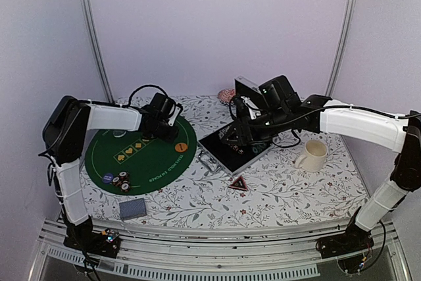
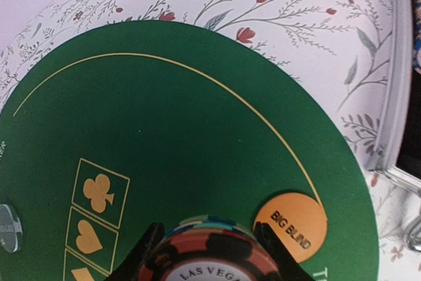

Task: Distribute texas hold em gaming equipment
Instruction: Place the poker chips pile at the big blind area.

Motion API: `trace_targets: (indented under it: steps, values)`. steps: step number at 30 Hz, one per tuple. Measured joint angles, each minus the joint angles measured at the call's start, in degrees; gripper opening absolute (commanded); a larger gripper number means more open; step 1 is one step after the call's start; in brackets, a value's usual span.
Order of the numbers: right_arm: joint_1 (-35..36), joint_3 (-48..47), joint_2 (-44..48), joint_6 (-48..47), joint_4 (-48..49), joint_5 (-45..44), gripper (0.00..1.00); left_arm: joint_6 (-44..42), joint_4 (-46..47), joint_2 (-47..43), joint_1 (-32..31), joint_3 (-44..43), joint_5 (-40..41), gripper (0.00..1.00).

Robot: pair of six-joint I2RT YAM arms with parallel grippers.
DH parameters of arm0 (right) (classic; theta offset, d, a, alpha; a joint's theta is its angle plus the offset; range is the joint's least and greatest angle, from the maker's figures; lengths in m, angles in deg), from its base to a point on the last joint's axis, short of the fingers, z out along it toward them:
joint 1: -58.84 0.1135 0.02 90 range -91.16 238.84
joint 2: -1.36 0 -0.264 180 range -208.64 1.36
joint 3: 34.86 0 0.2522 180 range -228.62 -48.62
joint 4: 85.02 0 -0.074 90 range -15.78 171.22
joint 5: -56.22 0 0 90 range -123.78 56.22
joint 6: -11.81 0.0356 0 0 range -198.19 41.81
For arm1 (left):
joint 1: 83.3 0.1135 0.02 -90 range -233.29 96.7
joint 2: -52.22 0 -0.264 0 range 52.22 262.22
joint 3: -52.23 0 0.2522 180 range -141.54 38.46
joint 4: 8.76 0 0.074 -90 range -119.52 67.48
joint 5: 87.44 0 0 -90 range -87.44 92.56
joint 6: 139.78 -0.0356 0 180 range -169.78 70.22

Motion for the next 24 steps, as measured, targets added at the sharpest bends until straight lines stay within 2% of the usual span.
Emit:
trace_targets:
  steps: [9,18,21,24]
  values:
    - [0.0,0.3,1.2,-0.1,-1.1,-0.6,0.61,0.2,-0.6,11.4,2.6,-8.5,-1.2,0.0]
    - [0.0,0.3,1.2,-0.2,-1.4,-1.1,0.61,0.5,-1.7,15.9,3.0,-14.8,-4.0,0.0]
    - [0.0,0.3,1.2,-0.2,-1.5,-1.4,0.61,0.6,-2.7,16.8,3.0,-16.5,-4.7,0.07]
    - [0.0,0.3,1.2,-0.2,-1.7,-1.4,0.61,0.6,-3.1,17.5,3.0,-17.6,-4.7,0.19]
